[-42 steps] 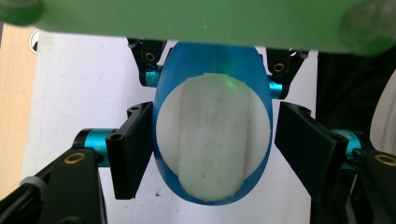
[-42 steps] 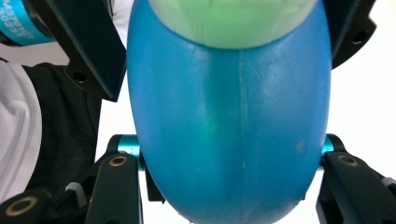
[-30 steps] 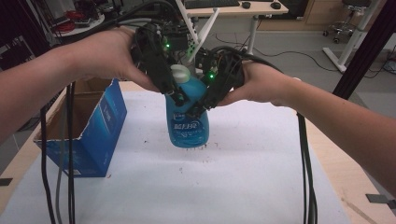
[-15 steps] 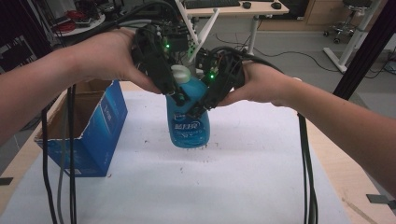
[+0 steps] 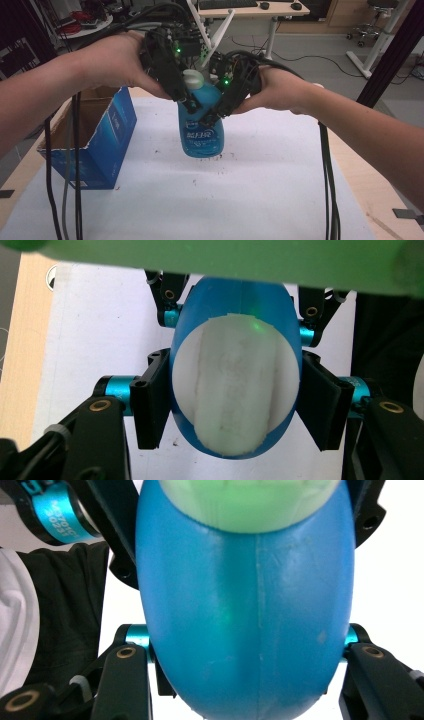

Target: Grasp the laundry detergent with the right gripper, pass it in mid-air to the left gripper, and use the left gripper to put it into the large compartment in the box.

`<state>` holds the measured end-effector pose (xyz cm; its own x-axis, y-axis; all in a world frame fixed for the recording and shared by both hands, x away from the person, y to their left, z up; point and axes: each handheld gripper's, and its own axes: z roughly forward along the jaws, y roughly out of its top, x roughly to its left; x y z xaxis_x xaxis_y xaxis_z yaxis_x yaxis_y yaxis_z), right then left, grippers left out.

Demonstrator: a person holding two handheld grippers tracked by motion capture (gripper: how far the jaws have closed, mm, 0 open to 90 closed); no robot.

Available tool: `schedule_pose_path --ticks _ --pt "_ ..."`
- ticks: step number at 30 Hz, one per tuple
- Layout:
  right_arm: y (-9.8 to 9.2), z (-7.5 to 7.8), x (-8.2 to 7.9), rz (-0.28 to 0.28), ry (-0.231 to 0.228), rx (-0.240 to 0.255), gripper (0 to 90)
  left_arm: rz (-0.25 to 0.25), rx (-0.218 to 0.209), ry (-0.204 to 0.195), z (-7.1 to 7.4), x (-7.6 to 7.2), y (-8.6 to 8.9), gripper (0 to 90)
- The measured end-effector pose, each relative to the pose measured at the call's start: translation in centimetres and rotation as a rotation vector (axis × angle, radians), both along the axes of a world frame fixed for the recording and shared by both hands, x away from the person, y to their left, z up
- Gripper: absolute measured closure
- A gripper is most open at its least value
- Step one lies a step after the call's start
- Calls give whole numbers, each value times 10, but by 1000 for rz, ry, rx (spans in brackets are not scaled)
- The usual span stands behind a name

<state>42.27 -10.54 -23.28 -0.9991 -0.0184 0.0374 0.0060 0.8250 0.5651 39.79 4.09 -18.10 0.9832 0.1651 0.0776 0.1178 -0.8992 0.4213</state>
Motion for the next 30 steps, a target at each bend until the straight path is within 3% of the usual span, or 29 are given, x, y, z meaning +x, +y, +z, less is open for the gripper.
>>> schedule_pose_path --ticks 8,10,13,17,18,25,30 --pt "0 -2 1 10 3 7 437 8 1 9 0 1 0 379" --pt "-1 -2 4 19 24 17 331 8 2 10 1 2 1 379" --pt "-1 -1 4 13 19 28 221 14 5 19 0 3 3 379" --pt "-3 -1 5 4 41 34 219 19 10 13 0 4 5 379" --pt "-5 -2 6 -7 45 32 127 24 11 15 1 4 7 379" --pt "-15 1 12 -47 48 45 127 44 9 24 4 3 13 379" --pt "-26 -2 18 -78 44 10 127 58 7 26 10 3 19 379"
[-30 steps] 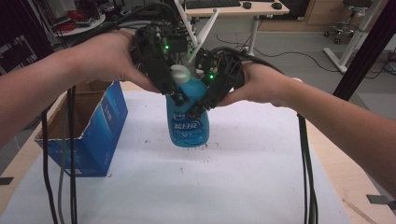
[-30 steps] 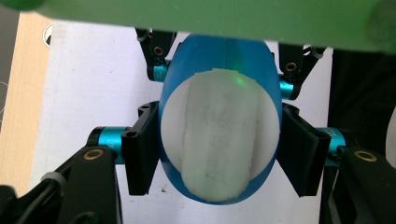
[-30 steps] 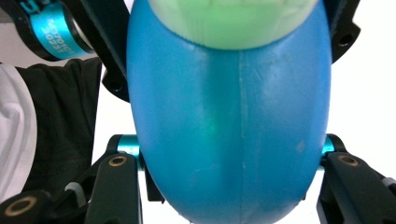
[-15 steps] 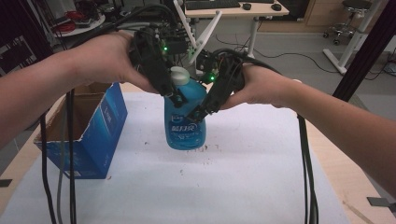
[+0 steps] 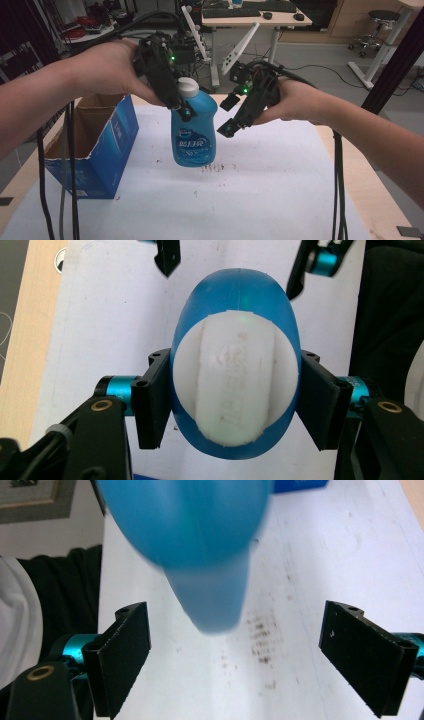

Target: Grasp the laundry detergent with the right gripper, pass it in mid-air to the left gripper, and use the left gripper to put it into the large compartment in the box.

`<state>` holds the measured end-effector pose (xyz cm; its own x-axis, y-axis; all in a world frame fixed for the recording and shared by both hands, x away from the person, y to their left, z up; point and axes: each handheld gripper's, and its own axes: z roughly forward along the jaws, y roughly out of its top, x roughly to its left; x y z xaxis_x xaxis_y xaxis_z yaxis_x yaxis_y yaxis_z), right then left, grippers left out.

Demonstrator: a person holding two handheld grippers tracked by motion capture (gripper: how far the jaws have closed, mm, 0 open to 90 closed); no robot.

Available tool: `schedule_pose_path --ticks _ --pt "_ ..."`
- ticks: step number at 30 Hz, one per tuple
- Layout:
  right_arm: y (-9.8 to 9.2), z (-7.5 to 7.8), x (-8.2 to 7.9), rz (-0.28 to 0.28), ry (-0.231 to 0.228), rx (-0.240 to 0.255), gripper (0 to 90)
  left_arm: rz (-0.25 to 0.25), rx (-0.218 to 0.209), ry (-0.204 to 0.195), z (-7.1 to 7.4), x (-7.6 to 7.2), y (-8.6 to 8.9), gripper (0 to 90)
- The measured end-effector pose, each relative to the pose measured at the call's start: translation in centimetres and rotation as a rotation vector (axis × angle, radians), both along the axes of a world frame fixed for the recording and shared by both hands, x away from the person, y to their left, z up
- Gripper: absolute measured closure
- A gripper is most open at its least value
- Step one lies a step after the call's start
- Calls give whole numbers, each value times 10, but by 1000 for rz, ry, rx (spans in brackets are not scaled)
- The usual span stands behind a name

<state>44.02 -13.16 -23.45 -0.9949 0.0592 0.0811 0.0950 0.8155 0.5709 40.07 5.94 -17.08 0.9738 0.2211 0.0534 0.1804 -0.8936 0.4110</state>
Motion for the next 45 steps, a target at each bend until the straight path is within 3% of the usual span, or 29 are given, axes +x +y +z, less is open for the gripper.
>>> schedule_pose_path --ticks 5,10,22,23,30,38,45 --pt "-16 -3 6 -47 -15 -56 127 31 -17 -10 9 -1 10 379" --pt "-35 -8 14 -82 2 -101 127 89 -46 -19 20 -2 28 380" --pt "-77 -2 28 -185 14 -141 127 304 -92 -82 56 -6 85 380" --pt "-77 -2 28 -185 14 -141 127 304 -92 -82 56 -6 85 380" --pt "-103 -2 36 -244 17 -153 127 451 -122 -107 72 -10 126 380" --pt "-126 -2 39 -308 20 -154 127 634 -117 -144 77 -12 174 381" --pt "-144 1 41 -358 20 -141 127 701 -98 -152 70 -14 196 381"
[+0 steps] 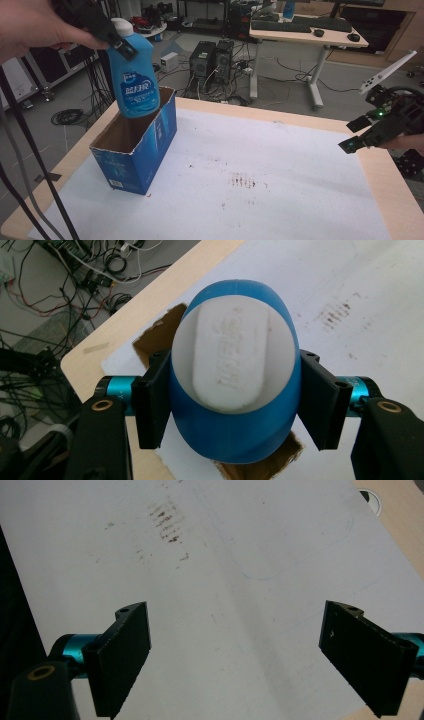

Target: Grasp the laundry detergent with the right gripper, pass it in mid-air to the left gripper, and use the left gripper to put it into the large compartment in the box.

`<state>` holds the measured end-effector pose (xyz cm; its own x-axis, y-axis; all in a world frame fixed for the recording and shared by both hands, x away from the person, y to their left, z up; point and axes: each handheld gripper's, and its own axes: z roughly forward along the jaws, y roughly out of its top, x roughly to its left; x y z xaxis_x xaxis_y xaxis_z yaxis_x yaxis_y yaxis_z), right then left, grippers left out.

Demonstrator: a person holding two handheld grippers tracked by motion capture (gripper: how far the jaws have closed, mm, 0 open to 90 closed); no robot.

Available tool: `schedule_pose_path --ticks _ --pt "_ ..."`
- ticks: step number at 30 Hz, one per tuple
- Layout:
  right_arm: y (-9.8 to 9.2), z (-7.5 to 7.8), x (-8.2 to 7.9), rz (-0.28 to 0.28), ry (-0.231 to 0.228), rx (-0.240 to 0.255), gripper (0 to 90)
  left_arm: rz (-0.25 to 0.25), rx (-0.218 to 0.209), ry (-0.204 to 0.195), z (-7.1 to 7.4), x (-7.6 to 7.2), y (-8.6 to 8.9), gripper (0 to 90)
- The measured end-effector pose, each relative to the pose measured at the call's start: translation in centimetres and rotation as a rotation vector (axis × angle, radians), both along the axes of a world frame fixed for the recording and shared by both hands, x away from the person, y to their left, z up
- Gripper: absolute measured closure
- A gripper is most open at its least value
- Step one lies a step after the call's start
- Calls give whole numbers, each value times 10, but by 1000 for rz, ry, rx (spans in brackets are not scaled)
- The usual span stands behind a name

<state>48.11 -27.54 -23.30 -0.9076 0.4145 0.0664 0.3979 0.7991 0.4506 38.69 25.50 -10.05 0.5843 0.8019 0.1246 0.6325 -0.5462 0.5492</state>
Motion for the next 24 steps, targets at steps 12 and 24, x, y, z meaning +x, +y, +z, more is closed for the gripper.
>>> schedule_pose_path --ticks 12,24 --pt "-8 -4 2 -18 7 -5 128 46 12 28 -26 -2 12 381" --pt "-7 -7 3 -14 17 -15 127 71 17 78 -69 -2 19 381"
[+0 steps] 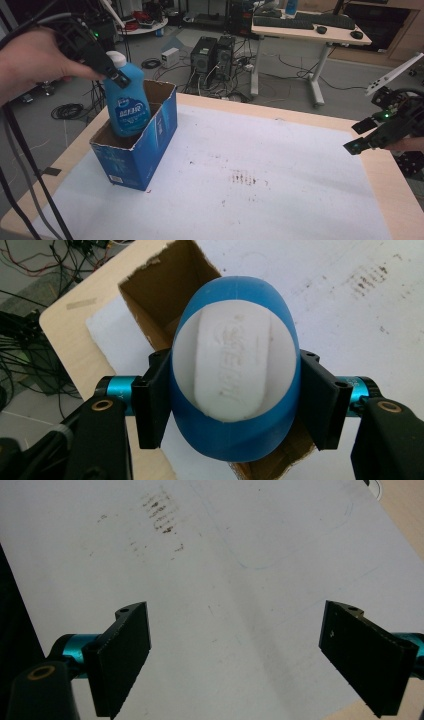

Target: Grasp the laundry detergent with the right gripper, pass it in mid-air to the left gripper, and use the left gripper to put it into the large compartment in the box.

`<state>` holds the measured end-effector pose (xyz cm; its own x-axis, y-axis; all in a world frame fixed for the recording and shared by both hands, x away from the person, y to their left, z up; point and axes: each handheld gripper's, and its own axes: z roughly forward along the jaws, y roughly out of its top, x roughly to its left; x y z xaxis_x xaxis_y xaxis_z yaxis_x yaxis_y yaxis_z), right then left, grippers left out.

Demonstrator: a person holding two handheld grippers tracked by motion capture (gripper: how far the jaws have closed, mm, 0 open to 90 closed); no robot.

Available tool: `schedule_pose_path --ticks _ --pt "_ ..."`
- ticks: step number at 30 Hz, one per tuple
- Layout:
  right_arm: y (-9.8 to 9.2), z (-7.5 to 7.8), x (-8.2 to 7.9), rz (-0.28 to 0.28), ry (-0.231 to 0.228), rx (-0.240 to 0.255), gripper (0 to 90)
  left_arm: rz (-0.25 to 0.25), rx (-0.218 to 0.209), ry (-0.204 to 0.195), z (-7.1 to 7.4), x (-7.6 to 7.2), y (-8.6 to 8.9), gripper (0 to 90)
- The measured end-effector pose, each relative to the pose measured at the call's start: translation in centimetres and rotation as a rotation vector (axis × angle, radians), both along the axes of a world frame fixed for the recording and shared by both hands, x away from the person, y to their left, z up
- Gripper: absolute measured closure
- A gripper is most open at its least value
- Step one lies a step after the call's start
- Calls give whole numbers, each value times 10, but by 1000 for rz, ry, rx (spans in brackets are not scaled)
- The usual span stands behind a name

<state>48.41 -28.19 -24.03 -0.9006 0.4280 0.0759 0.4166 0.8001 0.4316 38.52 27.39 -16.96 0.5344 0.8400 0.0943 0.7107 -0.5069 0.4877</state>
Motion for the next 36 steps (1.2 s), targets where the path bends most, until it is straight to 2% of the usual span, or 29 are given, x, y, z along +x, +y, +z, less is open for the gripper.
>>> schedule_pose_path --ticks 10,20,29,36 --pt "2 0 -1 4 9 -4 127 2 -14 40 -46 0 0 381" --pt "2 -3 -2 4 13 -8 127 -19 14 75 -85 2 -2 382" --pt "-1 -4 -1 -6 16 -4 127 -36 26 92 -102 1 -4 381" --pt "0 -4 0 -4 15 -3 127 -40 32 91 -110 -1 -4 381"
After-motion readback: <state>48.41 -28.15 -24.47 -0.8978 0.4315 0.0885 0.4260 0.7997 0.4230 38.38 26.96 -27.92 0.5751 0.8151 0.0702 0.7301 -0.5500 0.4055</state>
